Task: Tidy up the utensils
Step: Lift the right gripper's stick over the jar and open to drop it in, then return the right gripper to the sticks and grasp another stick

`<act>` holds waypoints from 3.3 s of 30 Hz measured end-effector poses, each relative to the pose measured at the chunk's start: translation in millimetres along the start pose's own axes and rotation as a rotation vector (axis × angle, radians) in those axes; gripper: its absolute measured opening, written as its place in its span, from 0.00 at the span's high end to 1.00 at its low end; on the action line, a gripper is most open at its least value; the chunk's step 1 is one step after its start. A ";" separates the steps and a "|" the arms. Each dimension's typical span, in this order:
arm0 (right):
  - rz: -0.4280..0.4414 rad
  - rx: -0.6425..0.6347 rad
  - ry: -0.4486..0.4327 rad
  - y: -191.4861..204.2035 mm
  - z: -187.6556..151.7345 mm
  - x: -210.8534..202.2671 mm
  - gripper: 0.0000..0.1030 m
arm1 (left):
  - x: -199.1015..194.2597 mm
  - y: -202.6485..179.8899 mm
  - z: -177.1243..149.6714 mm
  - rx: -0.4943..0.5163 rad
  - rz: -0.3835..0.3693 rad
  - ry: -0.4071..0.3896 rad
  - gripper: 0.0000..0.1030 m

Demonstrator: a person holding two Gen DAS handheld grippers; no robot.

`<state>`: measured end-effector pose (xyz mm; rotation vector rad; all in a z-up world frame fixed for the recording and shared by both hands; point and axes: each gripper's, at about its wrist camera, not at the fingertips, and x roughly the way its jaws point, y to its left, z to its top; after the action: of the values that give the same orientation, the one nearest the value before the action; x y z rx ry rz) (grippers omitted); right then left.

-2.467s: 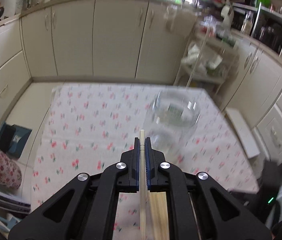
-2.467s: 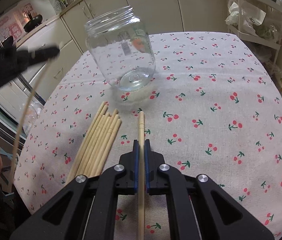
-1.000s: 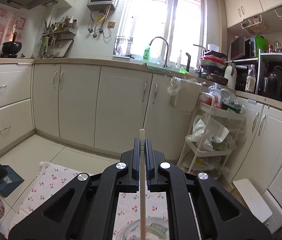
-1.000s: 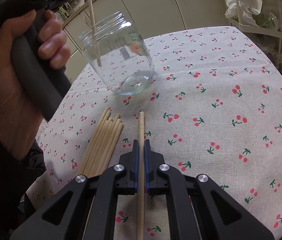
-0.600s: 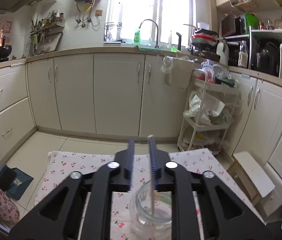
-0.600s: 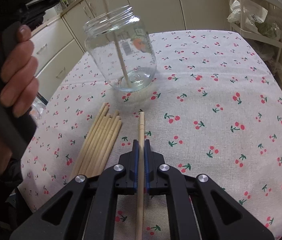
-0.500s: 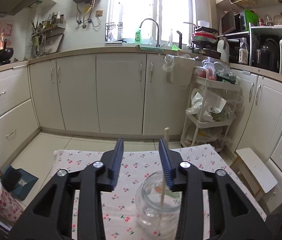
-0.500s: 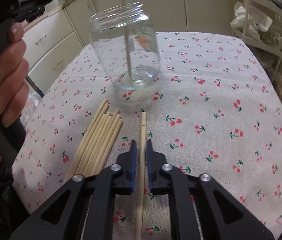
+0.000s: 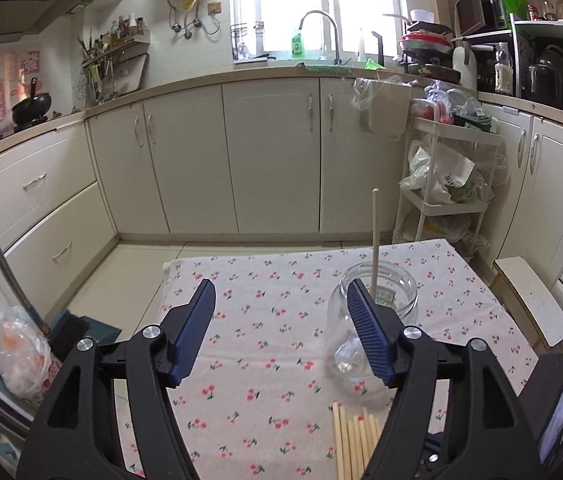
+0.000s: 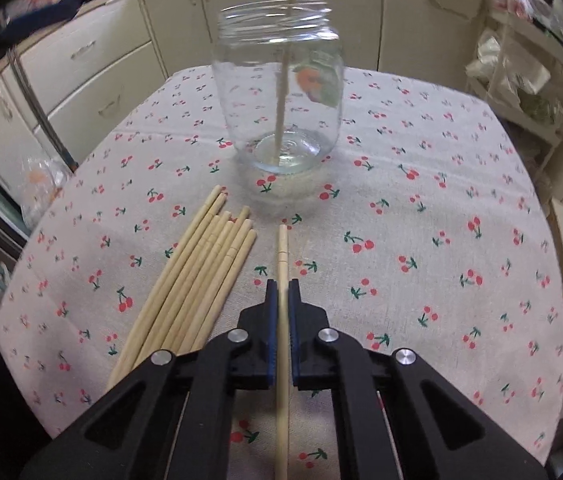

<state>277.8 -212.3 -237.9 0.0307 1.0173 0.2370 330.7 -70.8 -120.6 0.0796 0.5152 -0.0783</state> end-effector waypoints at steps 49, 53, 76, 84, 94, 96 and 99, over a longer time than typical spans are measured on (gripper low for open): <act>0.087 0.391 -0.713 -44.5 179.9 -44.8 0.94 | 48.2 60.3 -89.9 -0.273 -0.034 0.263 0.22; 0.084 0.365 -0.691 -41.4 172.2 -40.0 0.94 | 47.1 58.4 -89.0 -0.270 -0.033 0.263 0.22; 0.112 0.255 -0.515 -33.7 81.6 -80.8 0.70 | 4.2 48.3 -82.7 -0.221 -0.002 0.256 0.18; 0.074 0.203 -0.203 -11.9 -2.8 -52.3 0.76 | -9.6 50.8 -94.9 -0.199 0.012 0.288 0.17; 0.020 0.093 -0.087 19.8 -15.1 -16.5 0.77 | -19.8 49.1 -103.0 -0.184 0.012 0.310 0.16; 0.009 0.075 -0.057 22.1 -16.0 -9.4 0.77 | -18.1 47.5 -102.7 -0.178 0.009 0.312 0.16; -0.017 0.040 -0.061 24.5 -16.3 -7.3 0.77 | -14.9 43.8 -102.1 -0.169 0.003 0.313 0.16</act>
<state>255.8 -191.3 -237.1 0.0656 0.9610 0.1992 272.0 -16.7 -199.3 -0.0737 0.8324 -0.0184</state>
